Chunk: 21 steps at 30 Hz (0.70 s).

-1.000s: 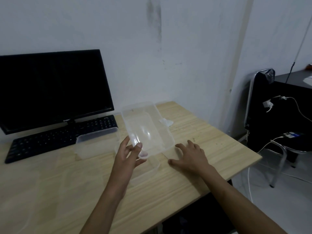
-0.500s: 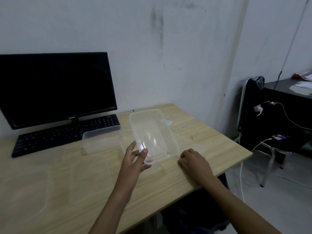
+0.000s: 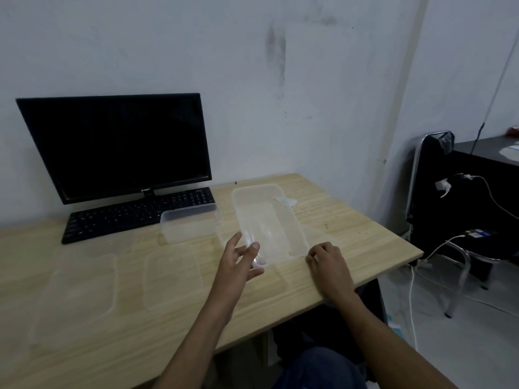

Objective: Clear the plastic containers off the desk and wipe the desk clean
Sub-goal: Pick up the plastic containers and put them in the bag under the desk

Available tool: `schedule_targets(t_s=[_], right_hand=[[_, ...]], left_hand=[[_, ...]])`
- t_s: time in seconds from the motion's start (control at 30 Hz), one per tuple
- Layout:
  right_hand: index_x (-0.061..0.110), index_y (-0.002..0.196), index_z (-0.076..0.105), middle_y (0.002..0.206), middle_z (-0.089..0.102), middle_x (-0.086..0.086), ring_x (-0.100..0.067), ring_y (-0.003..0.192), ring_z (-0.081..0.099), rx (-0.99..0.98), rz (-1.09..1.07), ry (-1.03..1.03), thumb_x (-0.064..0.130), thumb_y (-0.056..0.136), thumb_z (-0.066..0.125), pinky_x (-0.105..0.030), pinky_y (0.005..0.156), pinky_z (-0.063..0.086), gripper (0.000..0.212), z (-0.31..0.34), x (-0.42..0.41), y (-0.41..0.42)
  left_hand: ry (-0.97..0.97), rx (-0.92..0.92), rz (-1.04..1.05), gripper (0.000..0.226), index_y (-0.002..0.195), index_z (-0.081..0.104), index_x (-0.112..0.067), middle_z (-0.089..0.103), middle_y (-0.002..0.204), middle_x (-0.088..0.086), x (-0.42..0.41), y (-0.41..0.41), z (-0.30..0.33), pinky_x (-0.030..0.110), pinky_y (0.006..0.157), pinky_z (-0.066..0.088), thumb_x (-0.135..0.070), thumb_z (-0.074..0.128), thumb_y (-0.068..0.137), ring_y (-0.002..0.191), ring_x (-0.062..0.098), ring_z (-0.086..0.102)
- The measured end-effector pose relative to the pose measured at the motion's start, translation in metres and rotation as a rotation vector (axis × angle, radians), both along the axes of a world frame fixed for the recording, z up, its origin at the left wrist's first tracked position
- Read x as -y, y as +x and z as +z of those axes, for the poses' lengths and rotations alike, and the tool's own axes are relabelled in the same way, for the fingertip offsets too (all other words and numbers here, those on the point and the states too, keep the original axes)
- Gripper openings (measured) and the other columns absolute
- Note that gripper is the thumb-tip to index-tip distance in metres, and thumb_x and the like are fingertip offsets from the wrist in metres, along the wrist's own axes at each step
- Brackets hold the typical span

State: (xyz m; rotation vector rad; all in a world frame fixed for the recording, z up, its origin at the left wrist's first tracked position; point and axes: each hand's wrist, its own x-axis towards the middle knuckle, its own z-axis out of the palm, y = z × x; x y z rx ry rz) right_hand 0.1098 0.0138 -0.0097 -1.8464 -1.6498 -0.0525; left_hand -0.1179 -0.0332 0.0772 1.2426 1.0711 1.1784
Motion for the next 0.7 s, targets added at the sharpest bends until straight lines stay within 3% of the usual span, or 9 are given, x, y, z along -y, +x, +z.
schedule_targets(t_s=[0.13, 0.5, 0.57, 0.7], right_hand=[[0.015, 0.087, 0.059, 0.102, 0.055, 0.000, -0.020, 0.096, 0.045, 0.019, 0.005, -0.003, 0.022, 0.092, 0.057, -0.030, 0.074, 0.036, 0.008, -0.001, 0.001, 0.000], [0.013, 0.092, 0.062, 0.103, 0.056, 0.000, -0.021, 0.096, 0.048, -0.033, 0.009, 0.074, 0.015, 0.093, 0.055, -0.031, 0.072, 0.036, 0.007, -0.004, 0.000, 0.004], [0.016, 0.088, 0.059, 0.100, 0.054, 0.003, -0.019, 0.095, 0.049, -0.159, 0.003, 0.129, 0.013, 0.093, 0.056, -0.031, 0.071, 0.035, 0.006, -0.001, 0.003, 0.004], [0.018, 0.093, 0.057, 0.103, 0.060, 0.002, -0.017, 0.098, 0.054, -0.602, 0.000, 0.247, 0.015, 0.097, 0.054, -0.024, 0.078, 0.037, 0.005, 0.016, 0.014, 0.005]], left_hand=[[-0.019, 0.004, -0.009, 0.072, 0.142, 0.036, -0.031, 0.066, 0.111, -0.003, 0.002, 0.005, -0.001, 0.045, 0.101, 0.047, -0.050, 0.062, 0.078, 0.077, 0.011, 0.072], [0.008, -0.001, 0.009, 0.056, 0.142, 0.039, -0.029, 0.067, 0.113, -0.003, -0.002, 0.003, -0.007, 0.043, 0.096, 0.051, -0.038, 0.059, 0.091, 0.086, 0.010, 0.071], [0.009, -0.021, 0.006, 0.056, 0.143, 0.038, -0.029, 0.067, 0.113, -0.004, -0.004, 0.002, -0.010, 0.043, 0.097, 0.051, -0.038, 0.058, 0.091, 0.085, 0.009, 0.071], [0.014, -0.024, -0.008, 0.063, 0.144, 0.037, -0.028, 0.067, 0.112, -0.003, -0.003, 0.002, -0.013, 0.044, 0.098, 0.050, -0.044, 0.060, 0.087, 0.085, 0.008, 0.070]])
